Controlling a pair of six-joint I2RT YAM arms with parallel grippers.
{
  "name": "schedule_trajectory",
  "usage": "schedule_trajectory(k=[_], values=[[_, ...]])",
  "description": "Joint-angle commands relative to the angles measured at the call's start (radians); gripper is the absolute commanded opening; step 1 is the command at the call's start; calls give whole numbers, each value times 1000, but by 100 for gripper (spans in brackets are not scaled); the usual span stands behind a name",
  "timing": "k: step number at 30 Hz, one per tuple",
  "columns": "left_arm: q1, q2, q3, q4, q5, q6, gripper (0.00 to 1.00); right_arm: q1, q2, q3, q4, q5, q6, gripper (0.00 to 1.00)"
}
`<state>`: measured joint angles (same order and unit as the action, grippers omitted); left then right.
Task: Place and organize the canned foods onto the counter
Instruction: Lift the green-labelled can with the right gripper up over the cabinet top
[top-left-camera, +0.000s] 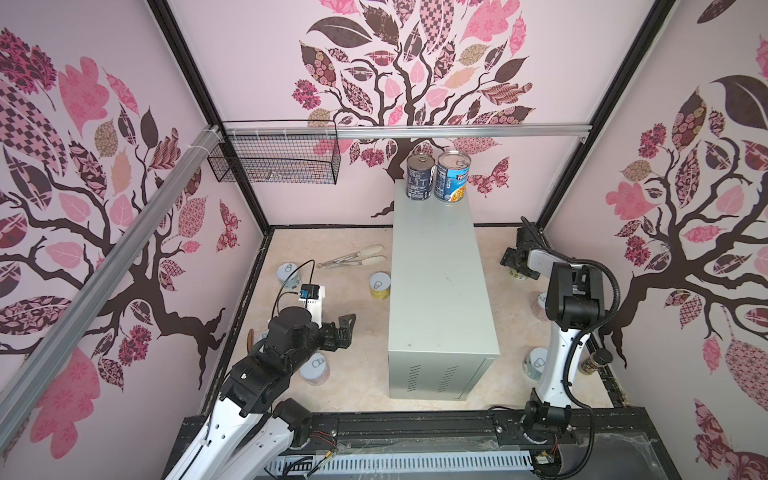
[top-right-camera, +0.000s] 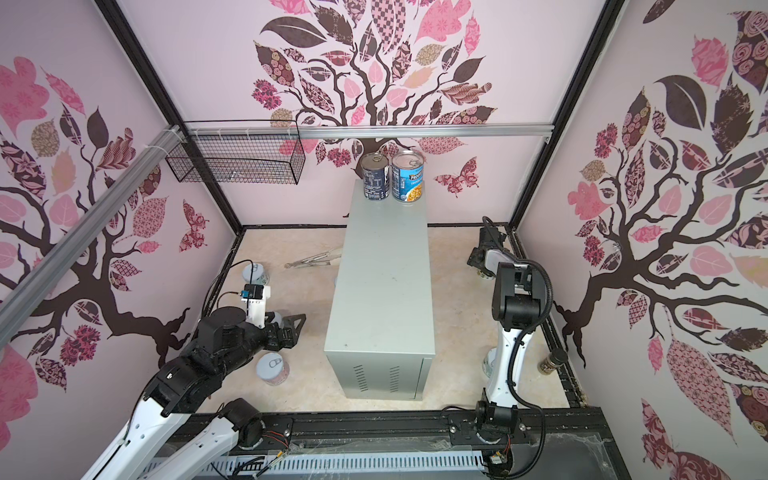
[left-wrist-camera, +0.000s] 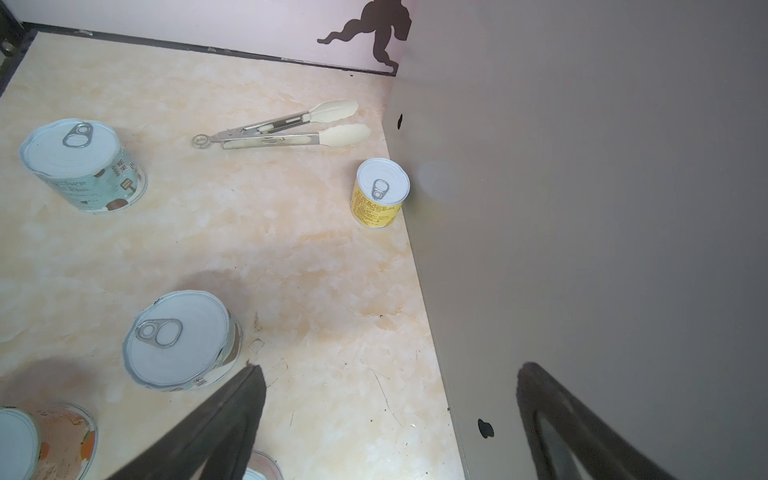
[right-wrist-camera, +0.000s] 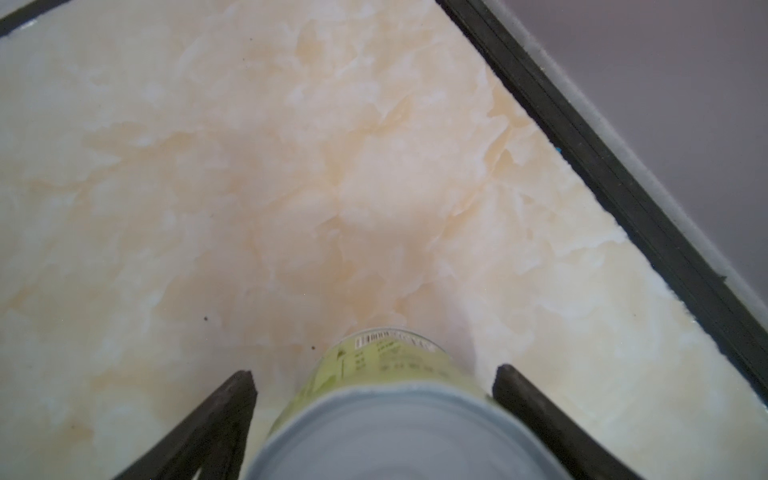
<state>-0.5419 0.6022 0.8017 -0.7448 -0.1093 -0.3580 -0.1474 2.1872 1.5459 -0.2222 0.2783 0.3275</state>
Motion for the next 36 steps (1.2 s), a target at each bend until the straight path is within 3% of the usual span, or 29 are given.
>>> schedule_trajectory(k=[1,5,13,22,36], values=[[4,-1,-27,10,-11,16,98,-7,30,20,-27,-6,-12,85],[6,6,-28,10,-10,17,98,-7,18,9,-27,-18,-21,73],[6,16,-25,10,-14,19,98,-7,-73,-74,19,-72,26,60],[6,39,-22,9,-2,27,98,-6,-280,-213,101,-223,105,56],[8,54,-12,10,-14,28,98,-6,-546,-227,12,-371,165,54]])
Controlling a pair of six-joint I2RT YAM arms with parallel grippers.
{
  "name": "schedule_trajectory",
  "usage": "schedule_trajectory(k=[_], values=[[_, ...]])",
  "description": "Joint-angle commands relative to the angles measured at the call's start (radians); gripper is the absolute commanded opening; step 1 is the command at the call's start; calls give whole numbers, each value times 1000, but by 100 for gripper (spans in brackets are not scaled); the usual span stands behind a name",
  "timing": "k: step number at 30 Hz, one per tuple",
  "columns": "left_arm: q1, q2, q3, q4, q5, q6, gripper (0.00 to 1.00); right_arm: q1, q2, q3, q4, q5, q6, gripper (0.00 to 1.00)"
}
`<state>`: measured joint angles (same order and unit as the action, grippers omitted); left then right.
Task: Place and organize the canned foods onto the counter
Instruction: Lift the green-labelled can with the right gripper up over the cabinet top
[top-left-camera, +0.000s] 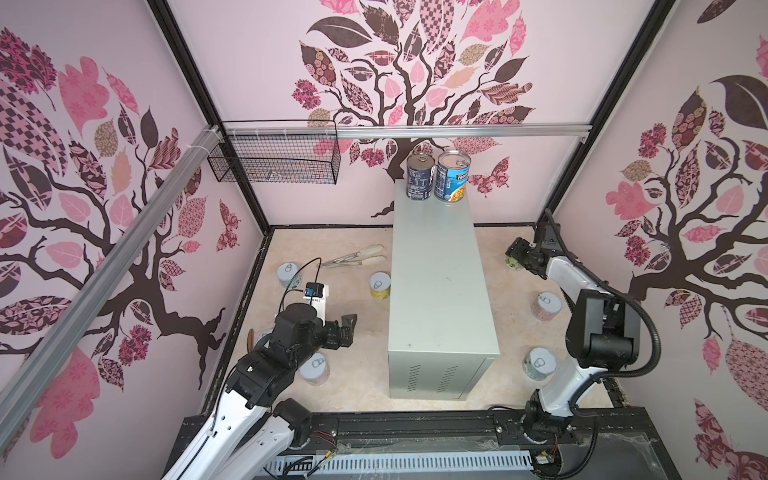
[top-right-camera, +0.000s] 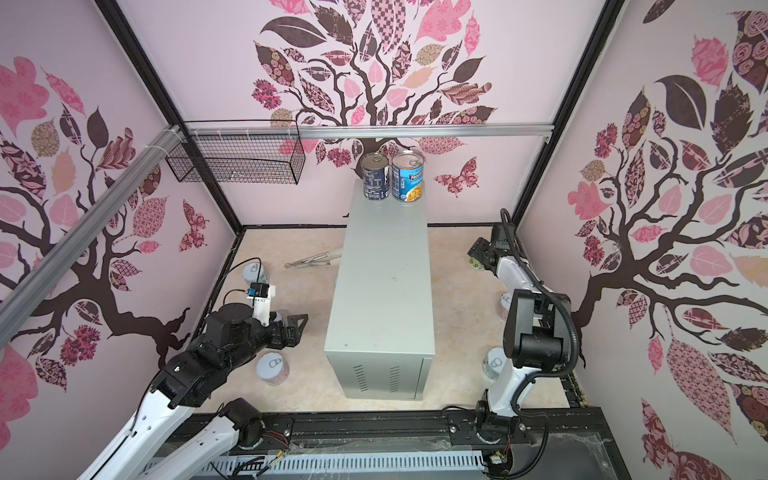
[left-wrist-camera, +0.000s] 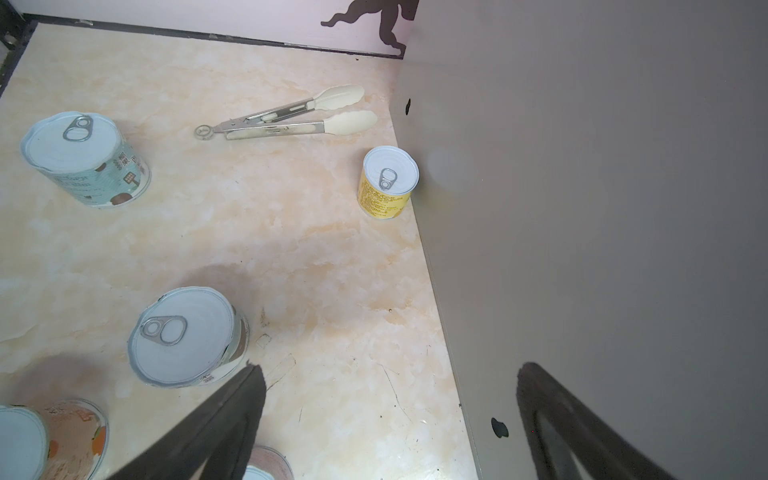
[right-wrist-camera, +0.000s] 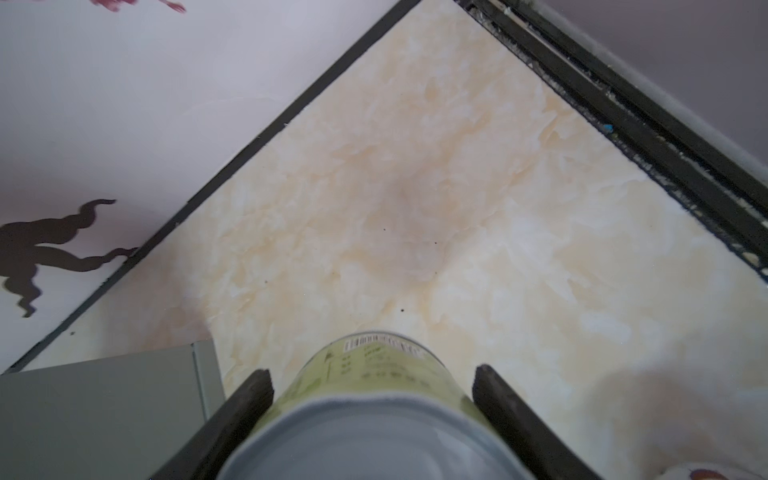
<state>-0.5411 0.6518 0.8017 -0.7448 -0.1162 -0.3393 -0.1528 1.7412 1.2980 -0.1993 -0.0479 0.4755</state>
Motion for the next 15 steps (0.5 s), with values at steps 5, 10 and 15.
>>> schedule_trajectory(k=[5,10,15], values=[[7,37,36,-2,8,11,98,1,-238,23,-46,-57,8,54],[7,61,115,-16,21,-6,98,8,-337,74,-117,-89,-10,54],[6,86,219,-22,26,-10,98,23,-408,149,-195,-126,-33,54]])
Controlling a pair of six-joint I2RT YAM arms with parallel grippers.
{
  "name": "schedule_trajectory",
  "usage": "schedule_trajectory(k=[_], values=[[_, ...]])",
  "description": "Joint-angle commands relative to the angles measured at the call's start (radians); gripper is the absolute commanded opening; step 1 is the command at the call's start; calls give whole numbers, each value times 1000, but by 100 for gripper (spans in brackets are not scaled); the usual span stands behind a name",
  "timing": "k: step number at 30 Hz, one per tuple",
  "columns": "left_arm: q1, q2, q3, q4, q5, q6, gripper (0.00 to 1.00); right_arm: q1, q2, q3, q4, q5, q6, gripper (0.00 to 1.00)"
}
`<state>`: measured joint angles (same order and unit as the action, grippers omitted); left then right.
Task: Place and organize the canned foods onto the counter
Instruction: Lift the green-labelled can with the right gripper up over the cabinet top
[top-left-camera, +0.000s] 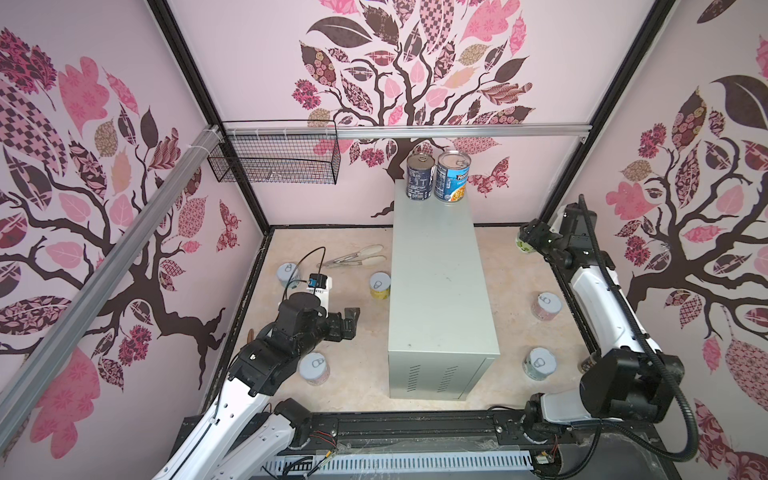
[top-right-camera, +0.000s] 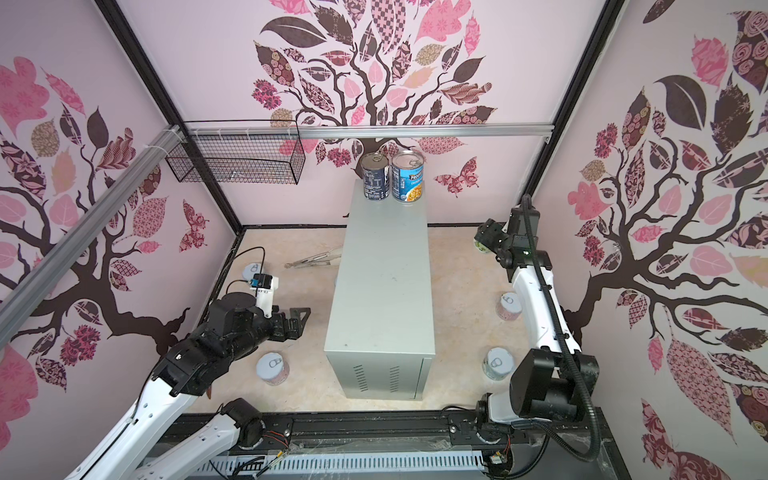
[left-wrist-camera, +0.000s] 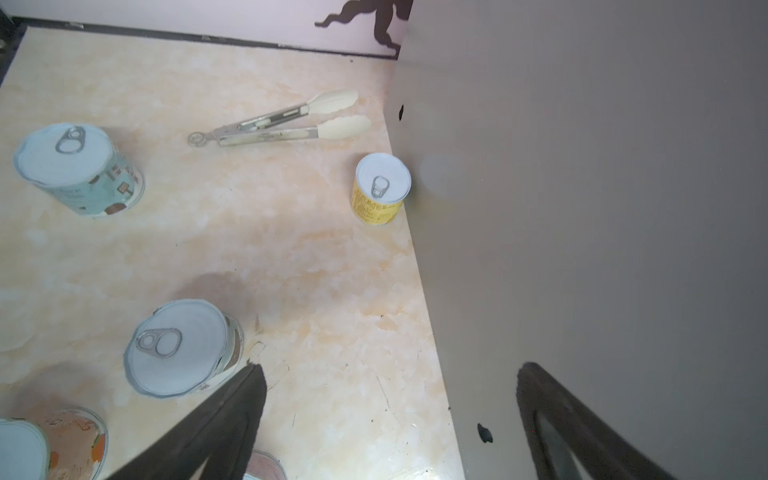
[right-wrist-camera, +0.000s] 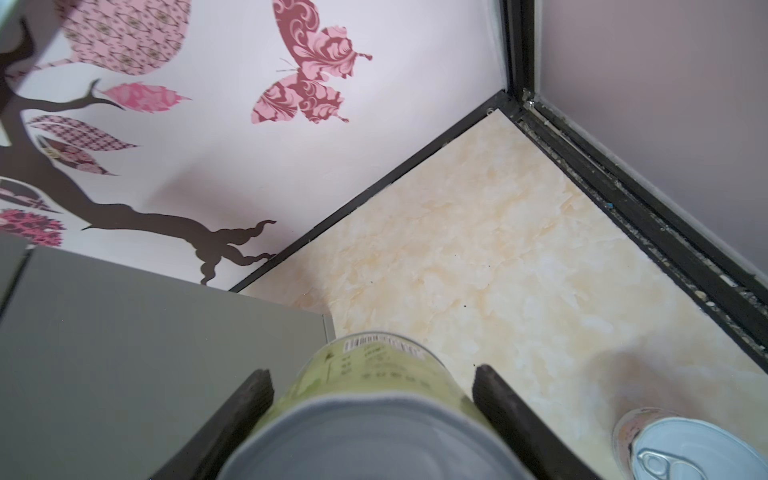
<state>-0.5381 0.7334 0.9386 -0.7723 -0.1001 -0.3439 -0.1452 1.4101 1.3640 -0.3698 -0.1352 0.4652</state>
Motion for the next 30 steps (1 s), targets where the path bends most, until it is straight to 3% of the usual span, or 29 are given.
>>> schedule_trajectory(k=[1,9,17,20,25,30], values=[[3,11,102,0,10,-4,98,24,-84,106,-46,-47,-29,54],[3,36,185,-11,17,-3,98,121,-86,335,-228,-114,-76,55],[2,22,218,-29,32,-4,98,303,52,694,-498,-140,-172,55],[1,8,210,-37,33,-3,98,348,89,800,-576,-113,-205,55],[1,-18,201,-51,24,2,98,396,94,838,-600,-80,-213,56],[1,-38,176,-54,28,0,98,513,154,939,-681,34,-266,56]])
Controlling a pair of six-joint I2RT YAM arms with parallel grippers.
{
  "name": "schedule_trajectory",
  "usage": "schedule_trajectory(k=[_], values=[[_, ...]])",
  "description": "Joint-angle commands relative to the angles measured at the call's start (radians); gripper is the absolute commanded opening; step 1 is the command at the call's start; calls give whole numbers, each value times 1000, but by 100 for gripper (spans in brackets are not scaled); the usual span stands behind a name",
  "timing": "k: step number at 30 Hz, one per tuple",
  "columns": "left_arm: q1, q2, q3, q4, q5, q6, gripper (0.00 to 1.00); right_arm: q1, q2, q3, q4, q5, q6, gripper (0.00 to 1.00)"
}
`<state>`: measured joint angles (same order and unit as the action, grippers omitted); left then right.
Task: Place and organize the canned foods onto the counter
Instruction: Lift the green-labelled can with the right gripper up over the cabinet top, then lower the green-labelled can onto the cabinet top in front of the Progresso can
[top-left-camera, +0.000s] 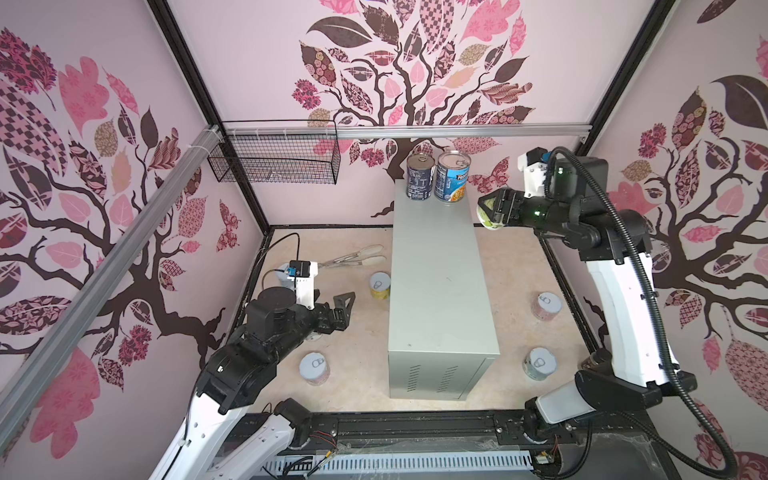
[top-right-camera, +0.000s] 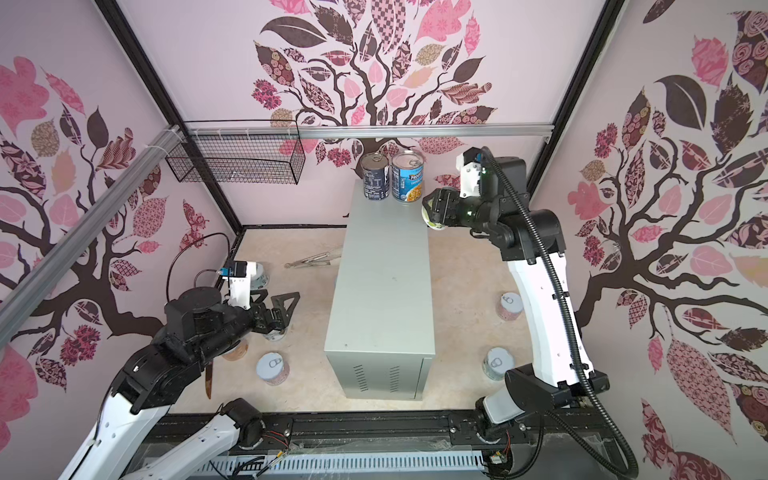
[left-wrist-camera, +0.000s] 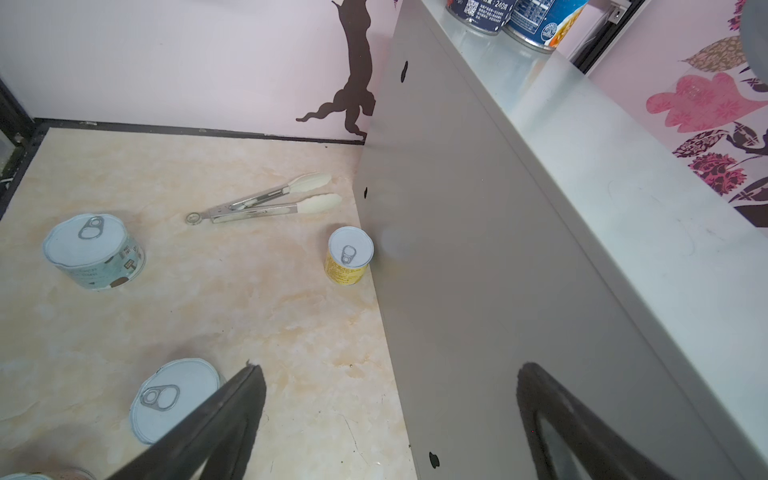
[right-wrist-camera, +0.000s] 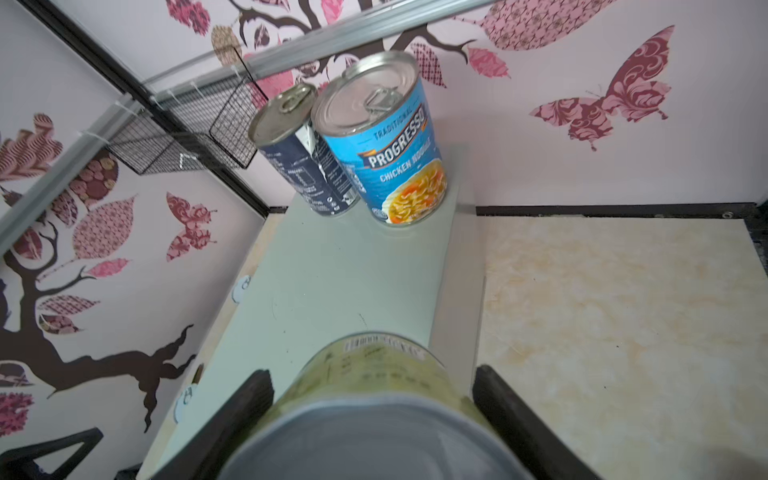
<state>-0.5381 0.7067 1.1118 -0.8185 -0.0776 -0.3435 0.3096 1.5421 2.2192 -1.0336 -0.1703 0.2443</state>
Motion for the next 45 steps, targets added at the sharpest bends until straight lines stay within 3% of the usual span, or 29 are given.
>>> schedule_trajectory(k=[1,7,31,45], values=[[1,-13,-4,-9,6,0,98,83,41,110,-38,93,-53,56],[-1,-47,-59,-7,-1,-16,98,148,114,174,-82,156,-75,56],[-1,-131,-147,16,2,-27,98,181,303,235,-93,212,-98,60],[-1,-133,-118,9,-11,-6,98,186,343,249,-98,216,-119,84]])
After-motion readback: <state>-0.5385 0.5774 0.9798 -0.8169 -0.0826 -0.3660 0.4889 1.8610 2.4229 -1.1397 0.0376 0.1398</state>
